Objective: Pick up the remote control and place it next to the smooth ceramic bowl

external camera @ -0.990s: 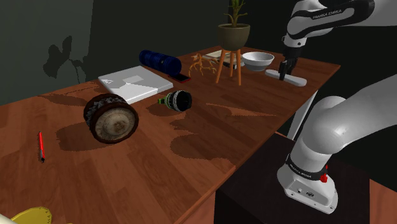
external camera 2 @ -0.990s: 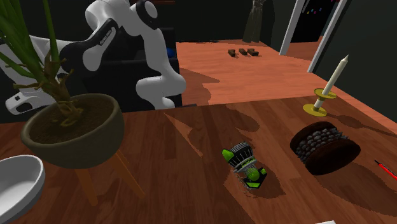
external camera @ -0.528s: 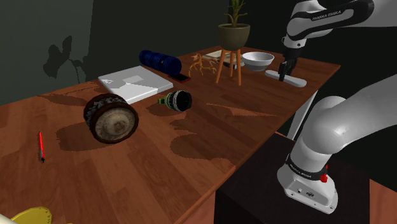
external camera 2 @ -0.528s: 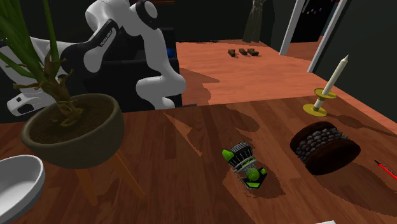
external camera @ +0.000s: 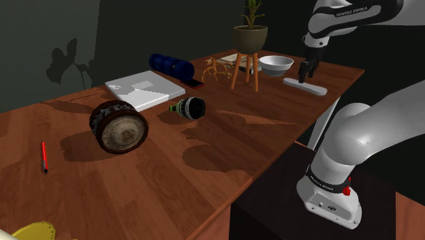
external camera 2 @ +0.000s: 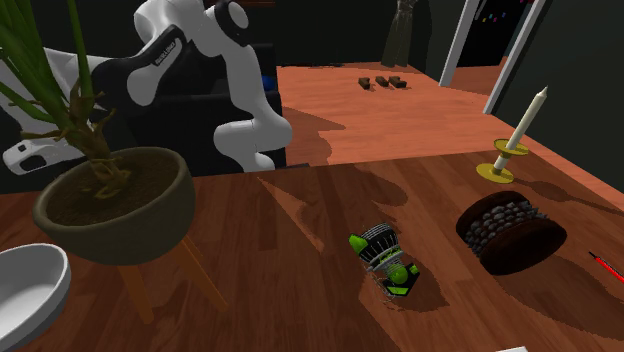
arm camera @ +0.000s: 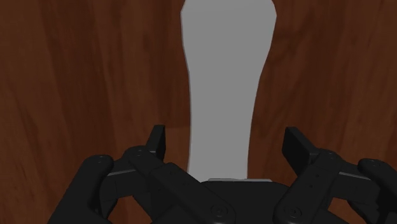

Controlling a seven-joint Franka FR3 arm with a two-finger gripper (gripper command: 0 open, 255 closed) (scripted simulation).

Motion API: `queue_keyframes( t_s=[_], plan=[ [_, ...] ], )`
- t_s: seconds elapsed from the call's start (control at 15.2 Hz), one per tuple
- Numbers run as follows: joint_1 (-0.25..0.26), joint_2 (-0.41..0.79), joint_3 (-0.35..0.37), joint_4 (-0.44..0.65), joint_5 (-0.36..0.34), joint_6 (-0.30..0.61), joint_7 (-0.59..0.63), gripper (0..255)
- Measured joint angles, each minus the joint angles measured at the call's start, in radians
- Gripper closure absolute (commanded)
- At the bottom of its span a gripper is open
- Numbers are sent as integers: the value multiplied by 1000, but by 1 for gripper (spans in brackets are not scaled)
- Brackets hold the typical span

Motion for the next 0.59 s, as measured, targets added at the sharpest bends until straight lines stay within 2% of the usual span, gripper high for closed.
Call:
queue_keyframes(
  t_s=[0.2, 0.59],
  plan=[
    [0, -10, 29, 52, 16, -65, -5, 0],
    [3, -8, 35, 70, 23, -82, -7, 0]
  ],
)
